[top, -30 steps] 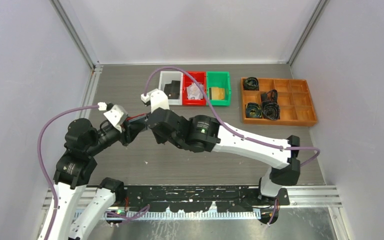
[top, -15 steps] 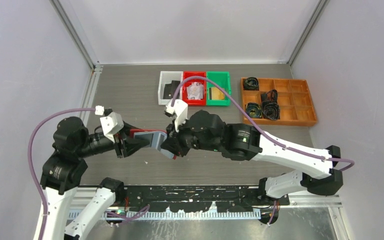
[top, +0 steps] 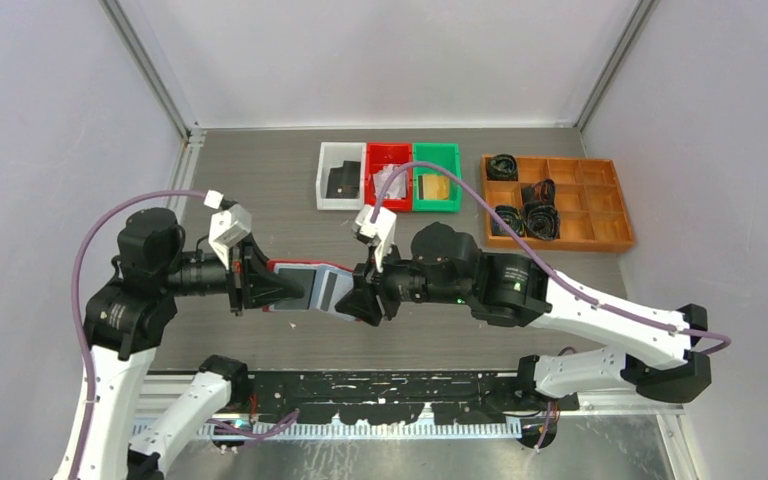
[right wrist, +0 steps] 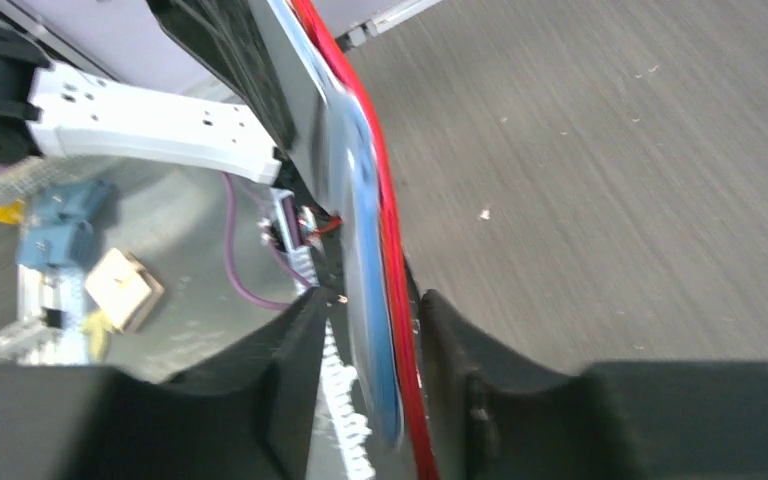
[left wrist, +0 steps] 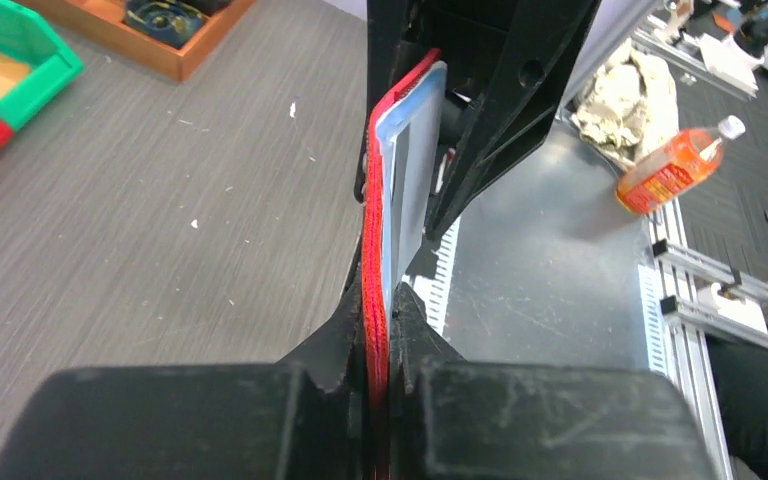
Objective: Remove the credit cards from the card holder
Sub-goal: Remove the credit card from the card holder.
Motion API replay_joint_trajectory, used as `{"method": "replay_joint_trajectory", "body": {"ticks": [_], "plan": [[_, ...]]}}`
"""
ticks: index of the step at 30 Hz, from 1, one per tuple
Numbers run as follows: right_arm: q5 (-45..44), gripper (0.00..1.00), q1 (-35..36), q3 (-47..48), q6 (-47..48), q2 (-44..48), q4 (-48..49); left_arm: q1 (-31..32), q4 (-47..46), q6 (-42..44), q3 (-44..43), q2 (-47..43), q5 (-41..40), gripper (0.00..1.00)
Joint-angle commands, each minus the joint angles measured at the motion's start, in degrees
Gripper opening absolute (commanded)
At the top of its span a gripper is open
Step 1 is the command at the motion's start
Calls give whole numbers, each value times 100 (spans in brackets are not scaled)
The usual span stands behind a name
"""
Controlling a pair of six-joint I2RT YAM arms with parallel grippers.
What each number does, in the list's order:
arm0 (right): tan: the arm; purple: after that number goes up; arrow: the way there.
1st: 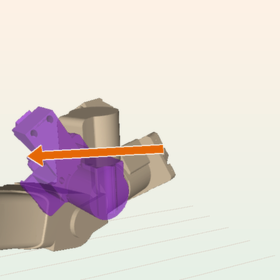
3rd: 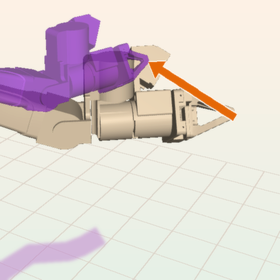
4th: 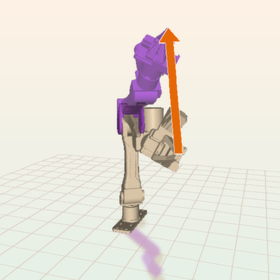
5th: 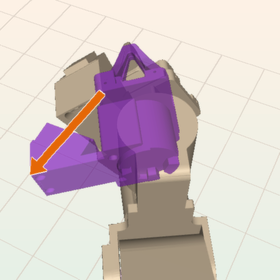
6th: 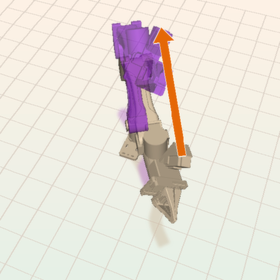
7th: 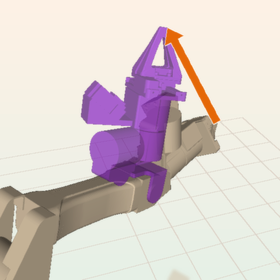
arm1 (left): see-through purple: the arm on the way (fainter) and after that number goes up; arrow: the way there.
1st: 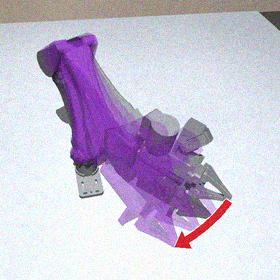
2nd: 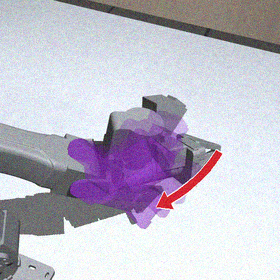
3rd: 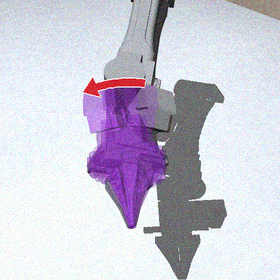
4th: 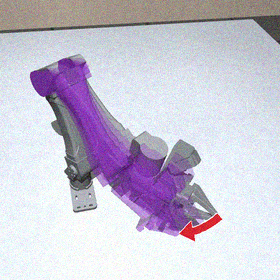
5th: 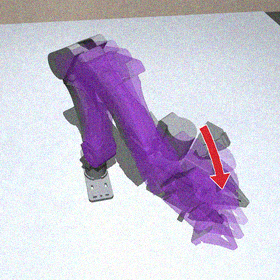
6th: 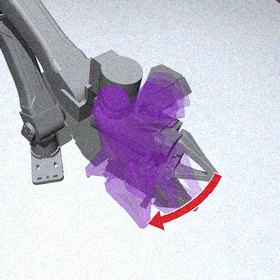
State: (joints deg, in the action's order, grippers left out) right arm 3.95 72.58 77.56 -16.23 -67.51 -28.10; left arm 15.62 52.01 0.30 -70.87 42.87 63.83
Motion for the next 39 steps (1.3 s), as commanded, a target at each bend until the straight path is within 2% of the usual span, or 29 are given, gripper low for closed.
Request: {"method": "replay_joint_trajectory", "body": {"ticks": [1,5,8,10,15,17,23,33,39], "plan": [[157,56,-320,-158,13,508,196,-81,-338,-577,-140,21,-234,0],[352,63,-1224,-309,-544,882,472,-80,6,-561,-290,320,-651,0],[575,63,-1903,-509,-999,1405,899,-81,51,-619,-261,431,-1147,0],[854,60,-2060,-679,-1317,1619,1296,-82,63,-621,-229,508,-1390,0],[2082,58,-2079,-982,-2406,1249,2275,-83,-163,-922,-212,669,-1249,0],[2575,56,-2075,-1258,-2985,974,3202,-85,-340,-1069,-193,686,-1003,0],[3135,52,-2075,-1806,-4082,250,4896,-82,-812,-1699,-201,677,-40,0],[3380,47,-2073,-1910,-4414,-230,5474,-82,-1625,-2352,55,472,322,0],[3548,41,-2022,-1918,-4596,-281,5847,-80,-1466,-2286,50,562,281,0]]}}
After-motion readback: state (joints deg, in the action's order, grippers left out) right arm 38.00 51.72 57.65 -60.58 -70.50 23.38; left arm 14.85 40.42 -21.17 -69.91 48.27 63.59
